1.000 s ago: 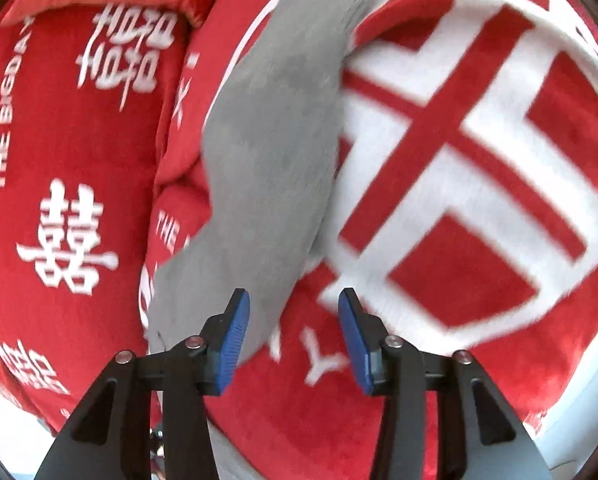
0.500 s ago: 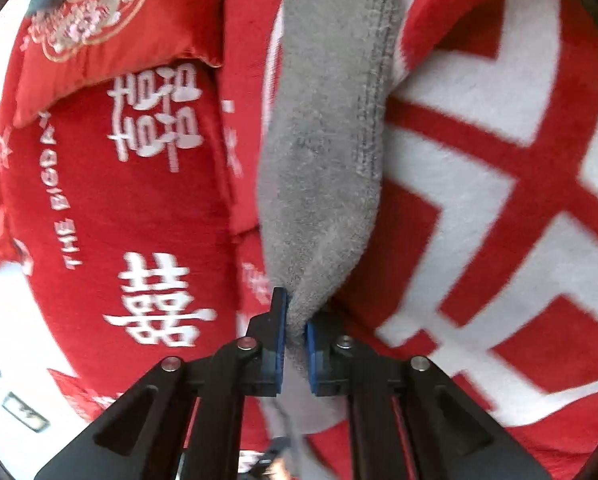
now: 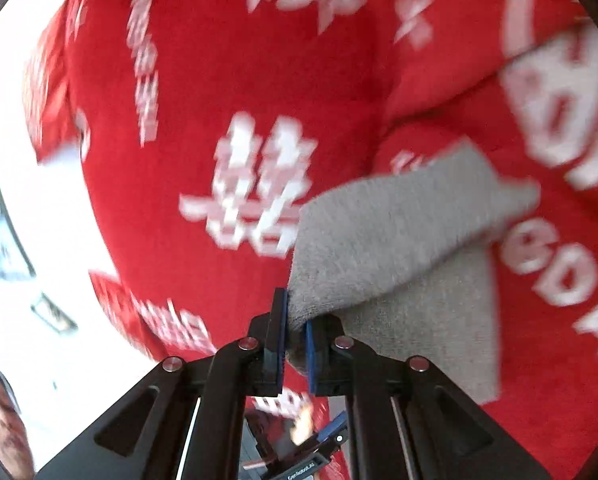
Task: Fold small clothes
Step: 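Lay the held sleeve onto the sweater body and open the right gripper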
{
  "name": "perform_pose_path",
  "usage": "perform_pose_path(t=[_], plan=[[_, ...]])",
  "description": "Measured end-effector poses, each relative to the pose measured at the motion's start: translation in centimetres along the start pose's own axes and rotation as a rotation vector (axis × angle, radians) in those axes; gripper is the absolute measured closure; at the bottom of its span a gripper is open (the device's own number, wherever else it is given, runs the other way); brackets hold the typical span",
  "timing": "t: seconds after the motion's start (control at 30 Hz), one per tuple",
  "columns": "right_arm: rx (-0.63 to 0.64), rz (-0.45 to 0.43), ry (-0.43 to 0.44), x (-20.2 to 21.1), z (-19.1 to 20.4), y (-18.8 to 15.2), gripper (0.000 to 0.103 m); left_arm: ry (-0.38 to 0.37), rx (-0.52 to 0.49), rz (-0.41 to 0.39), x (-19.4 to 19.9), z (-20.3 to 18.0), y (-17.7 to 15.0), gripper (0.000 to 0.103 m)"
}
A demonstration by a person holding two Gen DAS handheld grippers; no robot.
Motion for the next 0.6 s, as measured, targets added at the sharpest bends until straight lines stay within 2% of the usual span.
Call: perform_pose_path(t=[0.2, 0.3, 0.37, 0.47, 0.5, 0.53, 0.6], plan=[[0.112, 0.262, -0.094, -12.2, 0.2, -5.8, 0.094, 0.036, 0.090, 0.013, -1.0, 7.6, -1.2, 0.023], [0.166, 0.381, -0.210, -17.5, -1.3, -9.3, 0.091, 0.056, 0.121, 0.024, -1.7, 10.4, -1.6, 0.023], [0.202, 0.454, -0.326, -20.4, -3.0, -11.5, 0.091, 0.080, 0.132, 0.025, -2.1, 12.1, -1.9, 0.023], [0.202, 0.524, -0.488, -22.5, -6.0, -13.4, 0.089, 0.101, 0.157, 0.036, -2.6, 14.0, -2.5, 0.023], [0.196, 0.526, -0.527, -22.7, -6.6, -13.7, 0.082, 0.101, 0.166, 0.042, -2.8, 14.4, -2.6, 0.023], [0.186, 0.511, -0.537, -22.6, -6.9, -13.8, 0.069, 0.099, 0.176, 0.046, -3.0, 14.9, -2.8, 0.023], [0.168, 0.445, -0.530, -21.7, -6.3, -13.5, 0.058, 0.095, 0.189, 0.055, -3.2, 15.5, -3.1, 0.023]])
Point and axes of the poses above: each gripper's, at about its wrist camera, not at the fingertips, and x roughly against the way its jaws point, z to its left, y to its top, the point moved 2 cm from there along -x, roughly the way its jaws point, and after that the axes turned 15 degrees about y, right-handed, at the moved point
